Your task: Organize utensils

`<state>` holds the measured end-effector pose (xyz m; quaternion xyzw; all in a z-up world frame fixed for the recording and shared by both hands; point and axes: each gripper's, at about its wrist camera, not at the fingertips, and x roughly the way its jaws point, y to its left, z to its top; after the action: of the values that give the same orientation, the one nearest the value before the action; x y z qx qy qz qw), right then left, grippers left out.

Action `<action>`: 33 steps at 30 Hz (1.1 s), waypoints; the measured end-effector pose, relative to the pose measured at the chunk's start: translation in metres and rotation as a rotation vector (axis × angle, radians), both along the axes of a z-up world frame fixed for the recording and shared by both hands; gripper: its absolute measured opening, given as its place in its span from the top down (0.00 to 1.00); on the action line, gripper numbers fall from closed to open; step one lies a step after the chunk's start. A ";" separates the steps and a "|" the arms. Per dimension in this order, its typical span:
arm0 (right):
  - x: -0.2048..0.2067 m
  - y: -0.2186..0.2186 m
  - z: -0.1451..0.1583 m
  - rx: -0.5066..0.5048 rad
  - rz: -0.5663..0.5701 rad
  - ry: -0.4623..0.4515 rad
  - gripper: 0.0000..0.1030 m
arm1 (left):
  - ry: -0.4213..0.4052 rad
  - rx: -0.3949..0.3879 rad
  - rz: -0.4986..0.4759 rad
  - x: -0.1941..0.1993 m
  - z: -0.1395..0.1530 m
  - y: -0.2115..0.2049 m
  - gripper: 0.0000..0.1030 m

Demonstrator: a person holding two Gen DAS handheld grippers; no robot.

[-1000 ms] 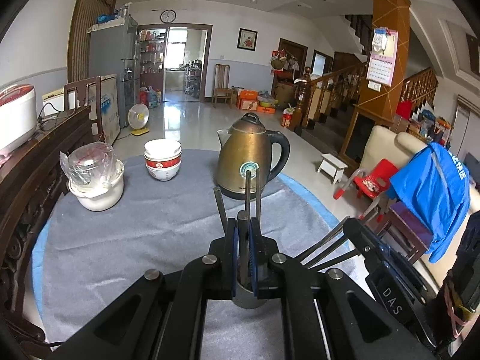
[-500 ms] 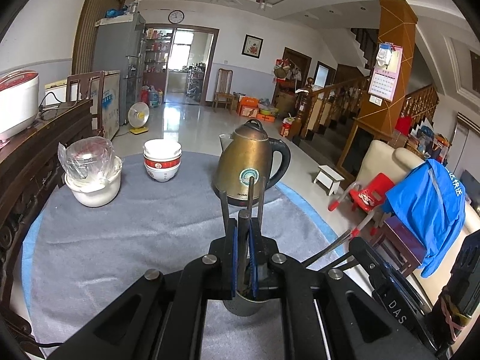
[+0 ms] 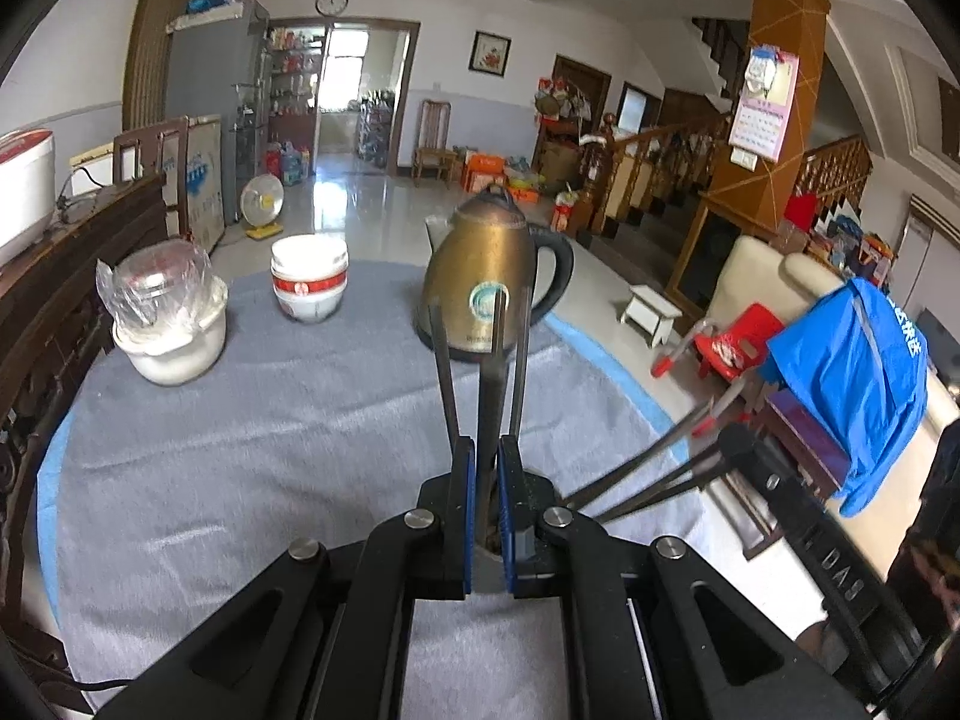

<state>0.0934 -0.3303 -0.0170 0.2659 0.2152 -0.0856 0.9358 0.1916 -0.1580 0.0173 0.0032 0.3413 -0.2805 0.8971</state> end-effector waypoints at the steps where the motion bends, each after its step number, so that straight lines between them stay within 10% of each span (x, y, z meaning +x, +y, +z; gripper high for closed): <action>1: -0.001 -0.001 0.000 0.003 0.007 0.004 0.92 | 0.002 0.008 -0.005 -0.001 -0.002 0.001 0.93; 5: -0.009 -0.002 -0.001 0.008 0.028 0.005 0.92 | -0.001 0.063 -0.011 -0.009 -0.008 0.008 0.77; 7: -0.013 -0.002 -0.002 0.014 0.042 0.002 0.92 | 0.006 0.086 -0.001 -0.012 -0.012 0.013 0.52; 33: -0.027 0.051 -0.050 0.027 0.204 0.156 0.83 | -0.048 0.382 0.200 -0.029 -0.044 0.065 0.20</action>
<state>0.0662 -0.2795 -0.0673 0.2476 0.3143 -0.0077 0.9164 0.1628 -0.0932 -0.0272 0.1461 0.3656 -0.1203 0.9113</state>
